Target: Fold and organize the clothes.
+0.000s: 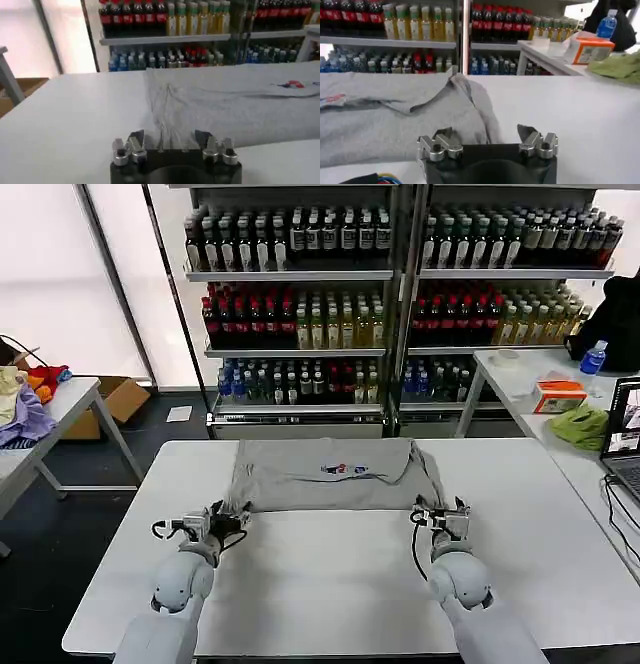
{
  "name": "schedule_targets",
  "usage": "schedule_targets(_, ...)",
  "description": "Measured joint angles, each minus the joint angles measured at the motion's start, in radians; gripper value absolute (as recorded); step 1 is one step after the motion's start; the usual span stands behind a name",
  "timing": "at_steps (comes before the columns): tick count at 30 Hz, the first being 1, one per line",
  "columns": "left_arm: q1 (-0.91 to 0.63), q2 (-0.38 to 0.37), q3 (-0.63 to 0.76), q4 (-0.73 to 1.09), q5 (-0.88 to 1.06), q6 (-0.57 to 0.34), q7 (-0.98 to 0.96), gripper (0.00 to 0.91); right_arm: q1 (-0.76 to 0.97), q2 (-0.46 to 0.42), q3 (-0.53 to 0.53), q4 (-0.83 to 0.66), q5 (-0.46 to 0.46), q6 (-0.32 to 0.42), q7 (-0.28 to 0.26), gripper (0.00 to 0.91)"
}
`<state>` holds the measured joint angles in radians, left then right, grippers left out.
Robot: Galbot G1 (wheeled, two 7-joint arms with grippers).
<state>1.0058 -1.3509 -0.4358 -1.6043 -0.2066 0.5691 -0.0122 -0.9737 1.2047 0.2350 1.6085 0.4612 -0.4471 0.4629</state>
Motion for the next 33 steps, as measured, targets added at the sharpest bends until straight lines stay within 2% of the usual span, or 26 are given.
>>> schedule_targets(23, 0.040, 0.000, -0.004, -0.044, -0.018, 0.006, 0.013, 0.010, -0.061, 0.000, 0.014, 0.093, -0.020, -0.028, 0.013, 0.000)
schedule_targets(33, 0.105, 0.021, -0.011, -0.153, -0.026, 0.006, 0.000, 0.000, -0.126, -0.013, 0.029, 0.212, -0.030, -0.056, 0.044, 0.000)
